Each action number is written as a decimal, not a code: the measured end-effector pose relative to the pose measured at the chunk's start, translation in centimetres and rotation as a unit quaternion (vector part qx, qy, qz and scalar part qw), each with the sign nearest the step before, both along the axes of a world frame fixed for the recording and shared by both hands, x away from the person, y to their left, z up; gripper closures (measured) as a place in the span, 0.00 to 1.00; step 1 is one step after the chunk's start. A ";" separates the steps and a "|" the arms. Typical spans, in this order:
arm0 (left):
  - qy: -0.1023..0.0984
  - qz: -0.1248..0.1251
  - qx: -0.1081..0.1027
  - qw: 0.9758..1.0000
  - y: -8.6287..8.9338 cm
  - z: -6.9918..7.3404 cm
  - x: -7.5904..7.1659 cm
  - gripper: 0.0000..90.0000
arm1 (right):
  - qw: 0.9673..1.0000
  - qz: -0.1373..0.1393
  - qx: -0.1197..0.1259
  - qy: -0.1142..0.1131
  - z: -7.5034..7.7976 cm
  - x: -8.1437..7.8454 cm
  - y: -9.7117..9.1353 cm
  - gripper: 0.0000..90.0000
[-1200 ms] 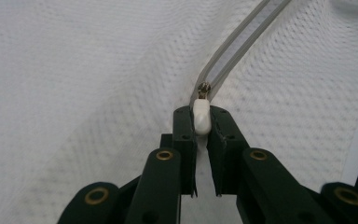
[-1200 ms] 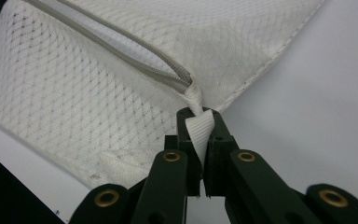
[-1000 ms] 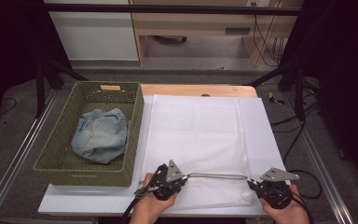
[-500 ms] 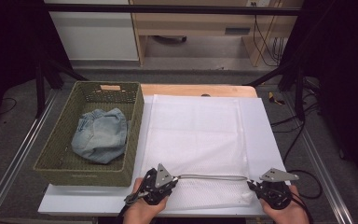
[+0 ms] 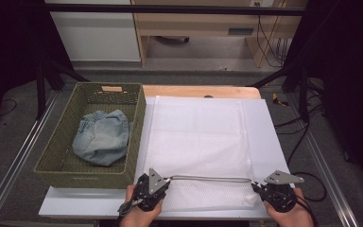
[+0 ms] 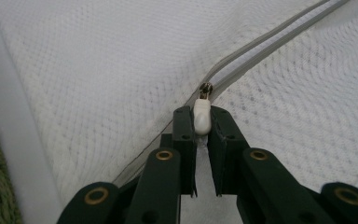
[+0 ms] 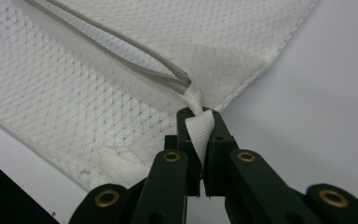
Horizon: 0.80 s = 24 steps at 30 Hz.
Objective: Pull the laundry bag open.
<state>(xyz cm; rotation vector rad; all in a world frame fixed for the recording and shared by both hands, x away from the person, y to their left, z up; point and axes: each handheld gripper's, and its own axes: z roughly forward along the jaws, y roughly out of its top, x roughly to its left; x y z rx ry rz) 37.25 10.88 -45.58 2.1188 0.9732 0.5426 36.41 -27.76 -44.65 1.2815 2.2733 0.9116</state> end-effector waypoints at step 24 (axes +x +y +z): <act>-0.020 0.066 -0.024 0.997 0.2 -1.6 -1.5 0.91 | 1.000 0.000 -0.001 -0.003 -0.2 0.1 0.0 0.98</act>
